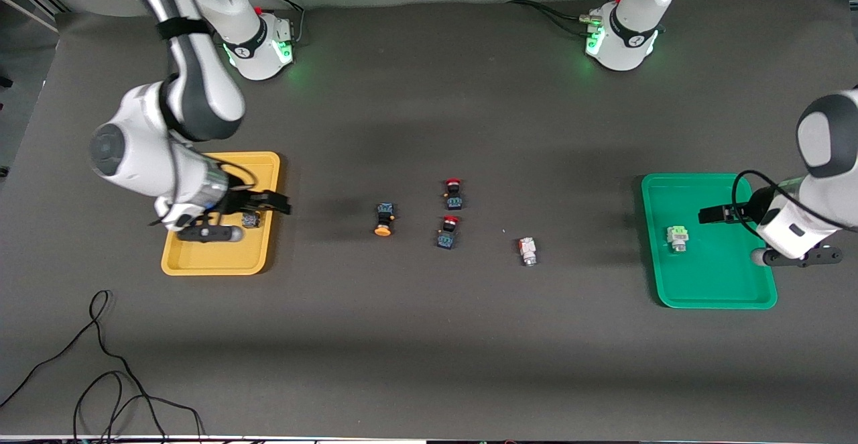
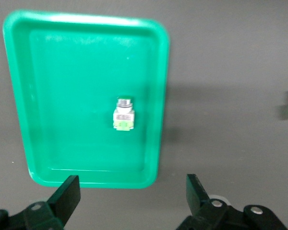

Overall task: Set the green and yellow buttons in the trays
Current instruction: 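Open the left gripper in the green tray while the right gripper releases, then grasp the second yellow button with the right gripper while the left grasps green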

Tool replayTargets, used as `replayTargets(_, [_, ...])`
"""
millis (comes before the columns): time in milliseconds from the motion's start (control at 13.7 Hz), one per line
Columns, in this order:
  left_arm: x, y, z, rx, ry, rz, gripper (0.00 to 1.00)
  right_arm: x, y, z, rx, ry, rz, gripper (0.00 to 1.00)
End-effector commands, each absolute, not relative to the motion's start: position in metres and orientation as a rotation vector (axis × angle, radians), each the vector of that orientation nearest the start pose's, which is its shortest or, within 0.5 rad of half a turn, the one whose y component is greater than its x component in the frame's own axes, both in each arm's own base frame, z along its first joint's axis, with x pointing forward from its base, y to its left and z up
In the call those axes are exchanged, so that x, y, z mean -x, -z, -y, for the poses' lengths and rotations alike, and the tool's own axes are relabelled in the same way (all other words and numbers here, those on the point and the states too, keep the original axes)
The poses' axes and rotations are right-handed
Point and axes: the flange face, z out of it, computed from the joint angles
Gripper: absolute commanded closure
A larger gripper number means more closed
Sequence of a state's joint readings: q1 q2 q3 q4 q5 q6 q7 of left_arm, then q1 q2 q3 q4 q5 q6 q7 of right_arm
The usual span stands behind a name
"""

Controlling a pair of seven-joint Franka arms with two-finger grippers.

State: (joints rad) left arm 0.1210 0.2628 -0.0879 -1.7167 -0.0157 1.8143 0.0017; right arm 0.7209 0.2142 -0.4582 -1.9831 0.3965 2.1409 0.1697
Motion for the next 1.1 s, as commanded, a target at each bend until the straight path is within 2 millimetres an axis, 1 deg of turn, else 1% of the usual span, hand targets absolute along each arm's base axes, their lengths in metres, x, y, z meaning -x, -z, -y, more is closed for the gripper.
replayTargets(0, [-0.619, -0.43, 0.025, 3.156, -0.242, 0.051, 0.02, -0.577, -0.345, -0.256, 2.96, -0.134, -0.257, 0.0])
replayTargets(73, [-0.619, -0.43, 0.045, 3.152, -0.228, 0.068, 0.02, -0.577, -0.336, -0.282, 2.979, -0.13, -0.274, 0.0])
replayTargets(146, [-0.618, -0.431, 0.07, 3.147, -0.215, 0.09, 0.02, -0.574, -0.327, -0.308, 2.998, -0.129, -0.275, 0.0])
replayTargets(292, [-0.614, -0.429, 0.124, 3.14, -0.176, 0.144, 0.02, -0.567, -0.295, -0.34, 3.039, -0.139, -0.249, 0.0])
replayTargets(365, [-0.612, -0.428, 0.148, 3.148, -0.155, 0.177, 0.02, -0.563, -0.284, -0.351, 3.022, -0.151, -0.258, 0.0])
replayTargets(512, [-0.603, -0.421, 0.205, 3.15, -0.104, 0.247, 0.02, -0.555, -0.261, -0.367, 3.007, -0.16, -0.259, 0.0])
replayTargets(585, [-0.597, -0.42, 0.231, 3.157, -0.079, 0.239, 0.02, -0.552, -0.248, -0.373, 3.02, -0.142, -0.255, 0.0])
replayTargets(658, [-0.59, -0.419, 0.252, 3.163, -0.069, 0.217, 0.02, -0.55, -0.235, -0.378, 3.031, -0.111, -0.25, 0.0])
replayTargets(731, [-0.588, -0.421, 0.265, 3.166, -0.065, 0.254, 0.02, -0.547, -0.219, -0.382, 3.049, -0.095, -0.241, 0.0])
replayTargets(804, [-0.586, -0.416, 0.285, 3.164, -0.071, 0.307, 0.02, -0.545, -0.205, -0.383, 3.065, -0.079, -0.237, 0.0])
replayTargets(877, [-0.581, -0.415, 0.304, 3.163, -0.071, 0.311, 0.02, -0.542, -0.194, -0.386, 3.076, -0.062, -0.227, 0.0])
replayTargets(950, [-0.578, -0.411, 0.31, 3.164, -0.075, 0.306, 0.02, -0.54, -0.187, -0.387, 3.077, -0.051, -0.23, 0.01])
replayTargets(1023, [-0.581, -0.397, 0.313, 3.163, -0.089, 0.306, 0.02, -0.54, -0.178, -0.387, 3.077, -0.051, -0.244, 0.01])
